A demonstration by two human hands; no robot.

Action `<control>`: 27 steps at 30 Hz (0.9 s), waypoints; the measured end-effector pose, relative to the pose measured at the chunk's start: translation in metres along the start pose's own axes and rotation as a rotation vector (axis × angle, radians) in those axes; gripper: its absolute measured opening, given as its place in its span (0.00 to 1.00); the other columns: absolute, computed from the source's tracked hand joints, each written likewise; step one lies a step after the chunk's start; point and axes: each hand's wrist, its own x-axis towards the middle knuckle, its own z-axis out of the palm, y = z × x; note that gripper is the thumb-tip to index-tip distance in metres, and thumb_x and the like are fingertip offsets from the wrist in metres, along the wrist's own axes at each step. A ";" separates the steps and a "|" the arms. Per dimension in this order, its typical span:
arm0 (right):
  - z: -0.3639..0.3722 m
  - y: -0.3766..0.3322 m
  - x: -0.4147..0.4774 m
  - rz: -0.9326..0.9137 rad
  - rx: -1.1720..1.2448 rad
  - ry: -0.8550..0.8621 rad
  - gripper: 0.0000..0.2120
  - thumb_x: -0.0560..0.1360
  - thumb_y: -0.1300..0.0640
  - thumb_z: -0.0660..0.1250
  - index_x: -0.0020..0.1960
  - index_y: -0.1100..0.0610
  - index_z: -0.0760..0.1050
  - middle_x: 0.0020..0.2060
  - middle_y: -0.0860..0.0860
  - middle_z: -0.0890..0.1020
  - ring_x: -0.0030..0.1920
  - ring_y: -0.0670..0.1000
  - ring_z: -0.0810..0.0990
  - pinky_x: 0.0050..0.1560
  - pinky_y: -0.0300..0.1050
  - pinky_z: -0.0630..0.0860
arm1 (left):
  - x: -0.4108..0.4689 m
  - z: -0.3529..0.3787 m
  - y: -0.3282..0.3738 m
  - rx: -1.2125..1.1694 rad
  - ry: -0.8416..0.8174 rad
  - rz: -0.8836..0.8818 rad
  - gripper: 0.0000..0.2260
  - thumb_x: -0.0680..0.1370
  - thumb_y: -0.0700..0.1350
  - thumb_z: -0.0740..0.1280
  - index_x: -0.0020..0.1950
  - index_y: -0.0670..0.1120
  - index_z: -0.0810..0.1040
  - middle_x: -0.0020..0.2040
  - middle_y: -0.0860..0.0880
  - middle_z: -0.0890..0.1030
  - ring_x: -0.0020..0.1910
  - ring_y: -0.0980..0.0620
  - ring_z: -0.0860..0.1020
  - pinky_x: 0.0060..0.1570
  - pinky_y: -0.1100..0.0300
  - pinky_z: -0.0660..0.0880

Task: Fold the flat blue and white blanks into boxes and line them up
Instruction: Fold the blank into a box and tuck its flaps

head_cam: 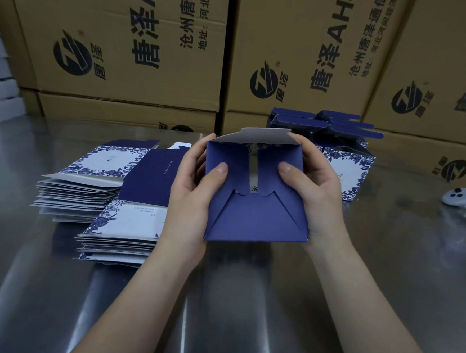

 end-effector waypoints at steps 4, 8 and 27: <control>0.001 0.000 0.000 -0.005 0.009 -0.004 0.19 0.71 0.63 0.67 0.60 0.51 0.76 0.52 0.48 0.82 0.52 0.48 0.80 0.49 0.41 0.78 | 0.000 -0.001 0.001 0.018 -0.015 -0.005 0.21 0.75 0.46 0.68 0.68 0.54 0.75 0.66 0.51 0.79 0.64 0.49 0.79 0.58 0.53 0.78; 0.001 -0.001 0.000 -0.022 0.008 -0.051 0.22 0.73 0.64 0.66 0.65 0.49 0.73 0.55 0.48 0.81 0.55 0.50 0.79 0.57 0.48 0.77 | 0.000 -0.002 0.002 0.064 -0.023 0.027 0.23 0.76 0.46 0.68 0.70 0.57 0.73 0.67 0.52 0.78 0.66 0.51 0.77 0.62 0.51 0.76; -0.002 0.000 -0.001 -0.103 -0.289 -0.128 0.12 0.67 0.48 0.68 0.48 0.51 0.74 0.59 0.48 0.79 0.64 0.45 0.75 0.63 0.41 0.70 | -0.004 0.000 0.005 0.172 -0.061 0.134 0.11 0.74 0.50 0.66 0.54 0.60 0.82 0.69 0.53 0.75 0.73 0.56 0.69 0.73 0.52 0.65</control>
